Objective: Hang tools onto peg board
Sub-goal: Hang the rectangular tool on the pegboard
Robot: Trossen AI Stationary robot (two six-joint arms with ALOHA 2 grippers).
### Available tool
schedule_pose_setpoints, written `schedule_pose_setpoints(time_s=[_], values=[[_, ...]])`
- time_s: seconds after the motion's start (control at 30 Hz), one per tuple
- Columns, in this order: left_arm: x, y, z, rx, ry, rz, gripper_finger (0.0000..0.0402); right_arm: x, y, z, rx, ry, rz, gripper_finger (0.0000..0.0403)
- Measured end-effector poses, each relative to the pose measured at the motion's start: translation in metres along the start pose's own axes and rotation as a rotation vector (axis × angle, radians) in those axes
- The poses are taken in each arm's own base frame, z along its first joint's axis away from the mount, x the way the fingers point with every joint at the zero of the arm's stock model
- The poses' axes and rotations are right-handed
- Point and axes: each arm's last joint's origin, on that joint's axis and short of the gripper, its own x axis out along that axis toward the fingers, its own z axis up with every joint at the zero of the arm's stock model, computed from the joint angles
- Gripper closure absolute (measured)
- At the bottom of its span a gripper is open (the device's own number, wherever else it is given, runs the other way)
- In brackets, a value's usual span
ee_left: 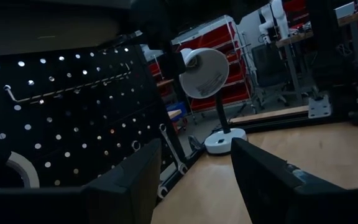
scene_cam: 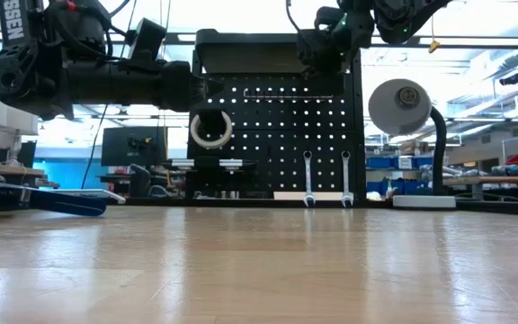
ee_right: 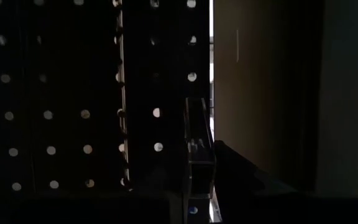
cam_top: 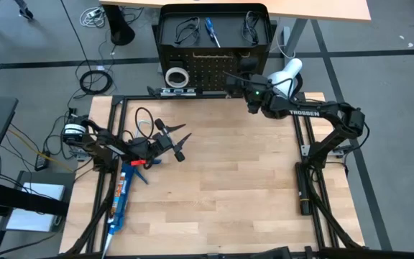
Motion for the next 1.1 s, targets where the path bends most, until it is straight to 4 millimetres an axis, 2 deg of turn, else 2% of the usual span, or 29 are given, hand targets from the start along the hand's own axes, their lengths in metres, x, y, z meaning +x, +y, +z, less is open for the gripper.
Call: schedule_pose_setpoints(time_s=[0.17,0.37,0.53,0.67,0.8,1.1], values=[[0.0,0.0,0.0,0.0,0.0,0.0,0.02,0.005,0.003,-0.003,0.034,-0.037,0.02,0.0338],[0.0,0.0,0.0,0.0,0.0,0.0,0.02,0.005,0.014,0.004,0.033,-0.069,0.054,0.0339],[0.0,0.0,0.0,0.0,-0.001,-0.001,0.02,0.005,0.028,0.029,-0.041,-0.094,0.02,0.0341],[0.0,0.0,0.0,0.001,0.001,-0.002,0.02,0.012,0.036,0.048,-0.076,-0.088,0.002,0.0337],[0.0,0.0,-0.001,0.003,0.004,-0.003,0.02,0.018,0.036,0.056,-0.076,-0.082,-0.01,0.0339],[0.0,0.0,-0.001,0.004,0.003,-0.008,0.02,0.017,0.028,0.056,-0.056,-0.125,-0.027,0.0339]])
